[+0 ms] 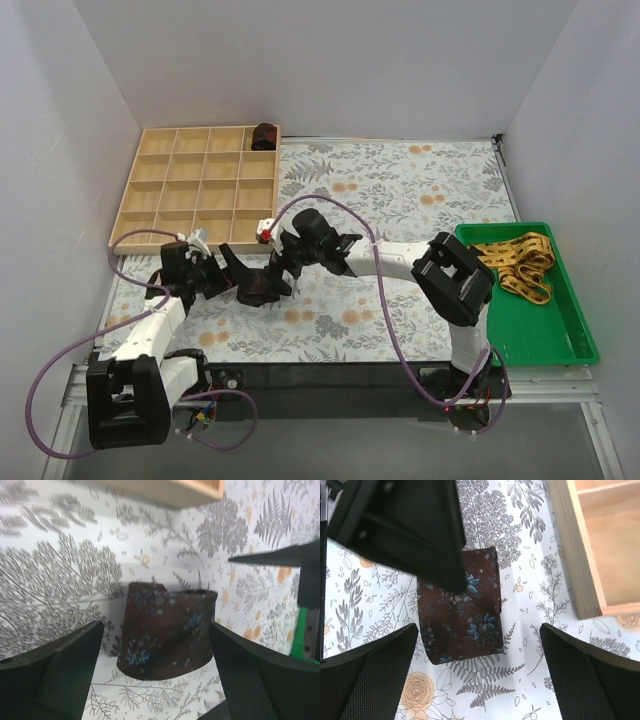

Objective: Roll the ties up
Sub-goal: Roll the tie, then place the rolled tie into the container

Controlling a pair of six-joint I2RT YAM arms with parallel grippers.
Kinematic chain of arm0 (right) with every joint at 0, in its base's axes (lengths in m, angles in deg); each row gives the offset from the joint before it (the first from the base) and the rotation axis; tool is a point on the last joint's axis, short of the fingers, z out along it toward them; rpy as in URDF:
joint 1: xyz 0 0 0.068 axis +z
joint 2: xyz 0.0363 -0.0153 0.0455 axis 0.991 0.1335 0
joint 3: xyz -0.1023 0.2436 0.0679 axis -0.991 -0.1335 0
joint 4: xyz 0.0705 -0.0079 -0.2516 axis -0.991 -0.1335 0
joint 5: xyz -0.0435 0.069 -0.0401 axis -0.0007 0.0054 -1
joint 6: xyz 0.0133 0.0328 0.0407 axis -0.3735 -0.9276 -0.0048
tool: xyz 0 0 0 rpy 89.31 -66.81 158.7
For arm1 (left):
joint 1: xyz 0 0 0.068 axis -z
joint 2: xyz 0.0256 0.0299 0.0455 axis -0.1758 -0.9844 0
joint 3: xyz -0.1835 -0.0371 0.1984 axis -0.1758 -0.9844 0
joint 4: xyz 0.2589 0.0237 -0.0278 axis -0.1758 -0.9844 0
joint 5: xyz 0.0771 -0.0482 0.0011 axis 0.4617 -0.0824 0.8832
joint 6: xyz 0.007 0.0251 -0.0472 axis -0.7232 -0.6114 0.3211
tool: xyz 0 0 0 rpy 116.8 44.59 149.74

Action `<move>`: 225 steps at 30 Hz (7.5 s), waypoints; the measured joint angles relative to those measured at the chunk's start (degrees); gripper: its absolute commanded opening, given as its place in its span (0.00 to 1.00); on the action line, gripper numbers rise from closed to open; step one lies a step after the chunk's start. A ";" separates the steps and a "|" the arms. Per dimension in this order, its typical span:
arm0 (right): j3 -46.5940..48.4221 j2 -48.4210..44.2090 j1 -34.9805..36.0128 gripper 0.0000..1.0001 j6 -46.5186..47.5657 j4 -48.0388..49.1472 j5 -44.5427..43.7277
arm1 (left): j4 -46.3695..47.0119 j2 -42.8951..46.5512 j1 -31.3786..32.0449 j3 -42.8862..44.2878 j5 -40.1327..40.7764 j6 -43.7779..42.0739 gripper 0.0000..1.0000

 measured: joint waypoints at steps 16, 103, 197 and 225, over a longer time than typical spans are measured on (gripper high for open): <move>11.72 7.56 4.24 0.98 11.85 -6.29 1.77 | -10.21 -2.54 0.00 11.87 10.32 -9.81 0.80; -15.19 2.12 -4.55 0.32 -45.27 22.86 6.14 | 12.31 -4.09 7.43 -5.31 -6.05 5.81 0.75; -32.00 -34.49 -15.02 0.91 -13.29 -11.87 -13.64 | -1.99 -80.41 -1.29 92.02 15.96 -24.04 0.46; -31.98 -45.11 -15.78 0.94 -13.99 -16.63 -23.54 | -14.16 -68.65 0.00 90.51 25.11 -26.08 0.92</move>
